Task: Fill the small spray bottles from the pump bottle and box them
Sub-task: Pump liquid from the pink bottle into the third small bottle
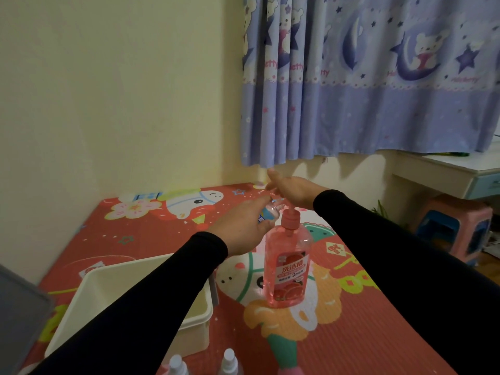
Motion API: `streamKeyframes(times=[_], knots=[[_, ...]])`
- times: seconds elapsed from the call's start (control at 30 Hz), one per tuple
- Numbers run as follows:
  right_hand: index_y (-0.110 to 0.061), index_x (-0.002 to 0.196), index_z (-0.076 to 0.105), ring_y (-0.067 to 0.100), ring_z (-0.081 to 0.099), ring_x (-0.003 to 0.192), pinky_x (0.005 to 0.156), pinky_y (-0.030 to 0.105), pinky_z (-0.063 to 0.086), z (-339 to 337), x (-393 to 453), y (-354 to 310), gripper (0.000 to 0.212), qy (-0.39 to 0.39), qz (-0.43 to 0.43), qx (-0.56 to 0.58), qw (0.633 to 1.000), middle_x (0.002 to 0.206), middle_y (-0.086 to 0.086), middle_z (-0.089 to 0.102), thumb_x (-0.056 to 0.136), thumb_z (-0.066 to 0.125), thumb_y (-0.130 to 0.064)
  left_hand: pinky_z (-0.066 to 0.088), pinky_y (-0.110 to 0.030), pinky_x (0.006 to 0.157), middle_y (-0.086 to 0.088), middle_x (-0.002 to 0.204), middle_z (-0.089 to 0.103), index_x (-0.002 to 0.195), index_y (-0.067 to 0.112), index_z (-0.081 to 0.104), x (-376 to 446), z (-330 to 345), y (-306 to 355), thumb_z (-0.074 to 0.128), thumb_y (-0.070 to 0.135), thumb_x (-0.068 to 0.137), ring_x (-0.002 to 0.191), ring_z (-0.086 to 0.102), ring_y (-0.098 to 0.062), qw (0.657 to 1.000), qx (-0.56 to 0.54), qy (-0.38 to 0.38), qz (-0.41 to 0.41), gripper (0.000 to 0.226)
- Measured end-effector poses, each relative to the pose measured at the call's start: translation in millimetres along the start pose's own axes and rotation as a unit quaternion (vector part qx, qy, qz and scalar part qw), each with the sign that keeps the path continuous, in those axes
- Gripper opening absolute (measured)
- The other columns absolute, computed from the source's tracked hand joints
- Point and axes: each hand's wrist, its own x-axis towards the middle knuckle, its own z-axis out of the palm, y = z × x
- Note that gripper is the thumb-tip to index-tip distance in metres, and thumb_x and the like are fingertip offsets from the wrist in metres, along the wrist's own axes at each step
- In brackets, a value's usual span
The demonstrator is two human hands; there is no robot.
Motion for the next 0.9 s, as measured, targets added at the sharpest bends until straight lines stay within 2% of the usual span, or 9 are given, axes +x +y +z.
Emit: streamKeyframes(times=[0.07, 0.17, 0.23, 0.4, 0.5, 0.53, 0.67, 0.83, 0.9], knots=[[-0.03, 0.123, 0.062, 0.024, 0.052, 0.123, 0.11, 0.046, 0.035, 0, 1, 1, 0.101, 0.005, 0.001, 0.002, 1.0, 0.132, 0.006, 0.059, 0.066, 0.004, -0.09, 0.029, -0.022, 0.093, -0.002, 0.152, 0.036, 0.15, 0.026, 0.023, -1, 0, 0, 0.044, 0.035, 0.101, 0.133, 0.04, -0.02, 1.0, -0.003, 0.003, 0.001, 0.054], [-0.023, 0.12, 0.064, 0.021, 0.053, 0.12, 0.111, 0.04, 0.034, 9, 3, 8, 0.074, -0.002, -0.015, 0.034, 0.999, 0.131, 0.006, 0.059, 0.092, 0.014, -0.069, 0.032, -0.024, 0.094, -0.001, 0.149, 0.04, 0.147, 0.029, 0.027, -1, 9, -4, 0.045, 0.036, 0.101, 0.13, 0.043, -0.02, 1.0, -0.01, 0.0, 0.0, 0.05], [-0.017, 0.123, 0.063, 0.02, 0.053, 0.12, 0.11, 0.037, 0.034, 14, 2, 9, 0.069, -0.013, -0.018, 0.038, 0.999, 0.132, 0.007, 0.058, 0.097, 0.016, -0.061, 0.032, -0.023, 0.093, 0.0, 0.151, 0.037, 0.149, 0.026, 0.026, -1, 13, -6, 0.044, 0.037, 0.101, 0.131, 0.042, -0.019, 1.0, -0.001, -0.006, -0.01, 0.053], [-0.017, 0.126, 0.06, 0.021, 0.049, 0.126, 0.112, 0.037, 0.032, 8, -1, 5, 0.073, -0.013, -0.023, 0.014, 1.0, 0.135, 0.007, 0.056, 0.095, 0.013, -0.064, 0.037, -0.027, 0.094, -0.001, 0.149, 0.04, 0.147, 0.027, 0.028, -1, 8, -4, 0.045, 0.038, 0.1, 0.127, 0.045, -0.02, 1.0, -0.005, -0.01, -0.011, 0.051], [-0.023, 0.129, 0.059, 0.025, 0.051, 0.125, 0.11, 0.046, 0.034, 0, -1, -1, 0.097, 0.0, -0.006, -0.01, 1.0, 0.131, 0.007, 0.059, 0.075, 0.005, -0.084, 0.032, -0.023, 0.093, 0.001, 0.15, 0.038, 0.149, 0.027, 0.026, -1, 1, -1, 0.045, 0.037, 0.101, 0.131, 0.042, -0.019, 1.0, -0.008, 0.005, 0.002, 0.052], [-0.025, 0.128, 0.059, 0.025, 0.052, 0.123, 0.109, 0.046, 0.035, -1, 0, -1, 0.099, 0.001, -0.003, -0.014, 1.0, 0.129, 0.006, 0.06, 0.073, 0.004, -0.086, 0.031, -0.023, 0.093, 0.001, 0.151, 0.037, 0.149, 0.027, 0.026, -1, 0, 0, 0.044, 0.037, 0.101, 0.132, 0.041, -0.019, 1.0, -0.005, 0.008, 0.005, 0.053], [-0.019, 0.122, 0.063, 0.022, 0.052, 0.121, 0.109, 0.038, 0.035, 7, 1, 3, 0.075, -0.005, -0.024, 0.008, 1.0, 0.129, 0.006, 0.059, 0.094, 0.012, -0.066, 0.037, -0.028, 0.1, -0.001, 0.148, 0.041, 0.148, 0.027, 0.028, 0, 8, -7, 0.045, 0.038, 0.1, 0.128, 0.044, -0.02, 1.0, -0.007, -0.002, -0.003, 0.052], [-0.017, 0.128, 0.06, 0.021, 0.051, 0.123, 0.109, 0.036, 0.034, 10, 0, 6, 0.072, -0.027, -0.016, 0.003, 1.0, 0.134, 0.006, 0.057, 0.096, 0.014, -0.063, 0.043, -0.035, 0.096, -0.001, 0.141, 0.047, 0.145, 0.027, 0.032, 1, 13, -9, 0.046, 0.04, 0.099, 0.118, 0.05, -0.021, 1.0, -0.001, -0.004, -0.019, 0.049], [-0.02, 0.127, 0.061, 0.021, 0.051, 0.124, 0.11, 0.038, 0.034, 7, 0, 4, 0.073, -0.028, -0.017, -0.007, 0.999, 0.135, 0.007, 0.056, 0.095, 0.013, -0.065, 0.042, -0.032, 0.096, -0.002, 0.14, 0.047, 0.142, 0.027, 0.034, 1, 10, -7, 0.046, 0.039, 0.1, 0.118, 0.049, -0.021, 1.0, 0.0, -0.008, -0.014, 0.046]])
